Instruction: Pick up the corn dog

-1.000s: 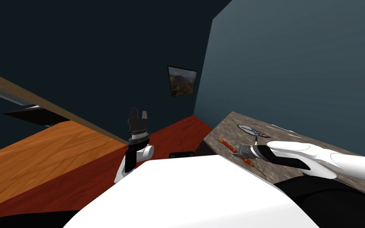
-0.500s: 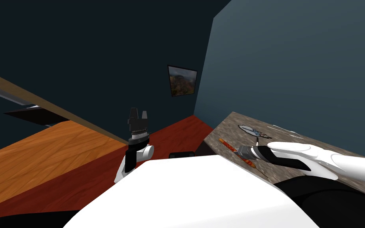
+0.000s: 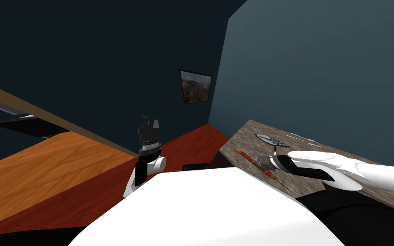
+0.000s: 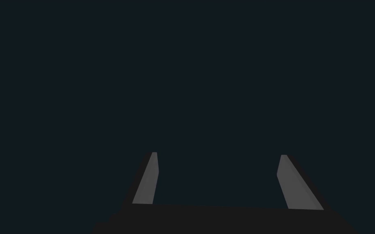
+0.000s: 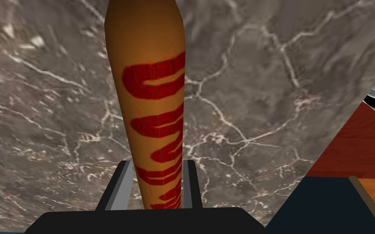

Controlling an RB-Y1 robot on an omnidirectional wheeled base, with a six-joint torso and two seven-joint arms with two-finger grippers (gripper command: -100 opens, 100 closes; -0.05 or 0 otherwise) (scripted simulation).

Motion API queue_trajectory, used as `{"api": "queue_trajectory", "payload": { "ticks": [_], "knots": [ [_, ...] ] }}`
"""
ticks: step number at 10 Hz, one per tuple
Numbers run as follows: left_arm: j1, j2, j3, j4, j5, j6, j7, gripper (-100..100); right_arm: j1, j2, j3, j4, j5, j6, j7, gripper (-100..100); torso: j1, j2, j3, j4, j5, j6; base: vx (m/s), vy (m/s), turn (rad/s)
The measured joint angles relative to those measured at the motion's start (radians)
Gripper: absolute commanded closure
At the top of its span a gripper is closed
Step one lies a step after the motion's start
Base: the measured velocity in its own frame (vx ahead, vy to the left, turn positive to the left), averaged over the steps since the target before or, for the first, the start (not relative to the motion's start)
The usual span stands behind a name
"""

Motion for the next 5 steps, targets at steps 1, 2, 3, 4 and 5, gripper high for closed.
{"api": "queue_trajectory", "payload": {
  "ticks": [1,2,3,4,5],
  "knots": [
    [0.000,0.000,0.000,0.000,0.000,0.000,0.000,0,-0.002,-0.009,-0.001,-0.006,0.003,-0.001,-0.013,100,0.000,0.000,0.000,0.000,0.000,0.000,-0.011,-0.003,0.018],
    [0.000,0.000,0.000,0.000,0.000,0.000,0.000,0,0.003,-0.016,-0.003,-0.010,-0.013,0.000,-0.005,100,0.000,-0.001,-0.001,0.000,0.000,-0.001,-0.018,-0.005,-0.076],
    [0.000,0.000,0.000,0.000,0.000,0.000,0.000,0,-0.002,-0.028,-0.008,-0.016,-0.005,-0.004,-0.015,100,0.000,-0.001,0.000,0.000,0.000,0.000,-0.017,-0.005,-0.037],
    [0.000,0.000,0.000,0.000,0.000,0.000,0.000,0,0.001,-0.042,-0.010,-0.022,-0.022,-0.005,-0.010,100,0.001,-0.001,0.000,0.000,0.000,0.000,-0.006,-0.002,-0.002],
    [0.000,0.000,0.000,0.000,0.000,0.000,0.000,0,0.002,-0.043,-0.010,-0.023,-0.025,-0.005,-0.007,0,0.001,-0.001,-0.001,0.000,0.000,-0.001,0.000,0.000,0.000]
  ]
}}
